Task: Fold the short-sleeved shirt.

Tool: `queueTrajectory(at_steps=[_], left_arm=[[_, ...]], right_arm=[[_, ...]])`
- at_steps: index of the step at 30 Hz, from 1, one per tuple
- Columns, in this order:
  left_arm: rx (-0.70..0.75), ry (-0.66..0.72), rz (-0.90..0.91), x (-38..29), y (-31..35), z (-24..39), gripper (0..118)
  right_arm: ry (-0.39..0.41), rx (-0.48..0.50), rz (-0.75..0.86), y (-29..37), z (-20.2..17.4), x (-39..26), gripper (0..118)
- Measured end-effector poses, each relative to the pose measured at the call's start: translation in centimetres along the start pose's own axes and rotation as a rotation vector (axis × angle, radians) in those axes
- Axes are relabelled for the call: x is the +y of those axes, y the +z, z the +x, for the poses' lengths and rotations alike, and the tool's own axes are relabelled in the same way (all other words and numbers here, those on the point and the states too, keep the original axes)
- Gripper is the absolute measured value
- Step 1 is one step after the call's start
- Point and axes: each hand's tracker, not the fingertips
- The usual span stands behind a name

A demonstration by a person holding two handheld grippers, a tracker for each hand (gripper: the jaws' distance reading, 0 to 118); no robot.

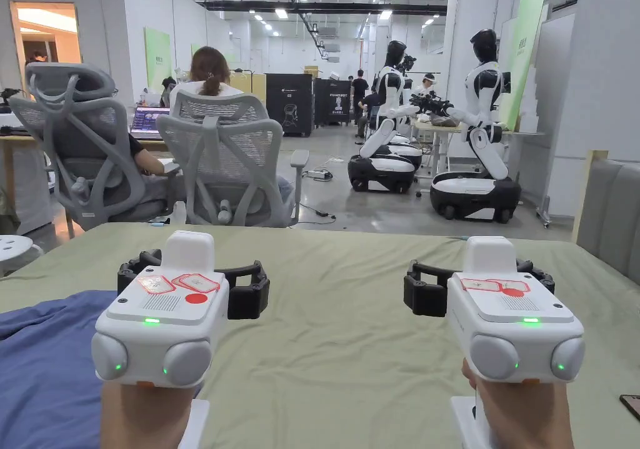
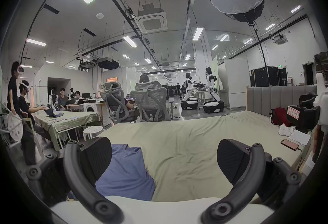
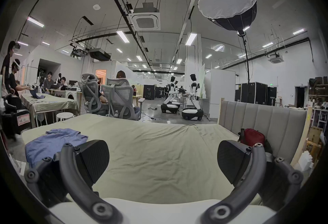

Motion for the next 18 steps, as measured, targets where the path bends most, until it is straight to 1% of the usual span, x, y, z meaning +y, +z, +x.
queueTrajectory(at_steps=[2,5,10,15,18], left_arm=[[0.001,-0.002,0.002,0.02,0.08,0.01,118],[0.0,-0.004,0.003,0.07,0.11,0.04,118],[-0.003,-0.001,0.006,0.04,0.15,0.02,118],[0.005,0.001,0.007,0.05,0.12,-0.05,118],[0.0,0.003,0.003,0.07,0.11,-0.04,118]], right_arm=[[0.003,-0.005,0.001,0.03,-0.03,0.0,118],[0.008,0.013,-0.012,0.02,-0.09,0.03,118],[0.027,0.007,-0.014,0.1,-0.29,0.08,118],[0.012,0.006,-0.007,0.25,-0.08,0.16,118],[0.022,-0.003,-0.004,0.35,-0.1,0.26,118]])
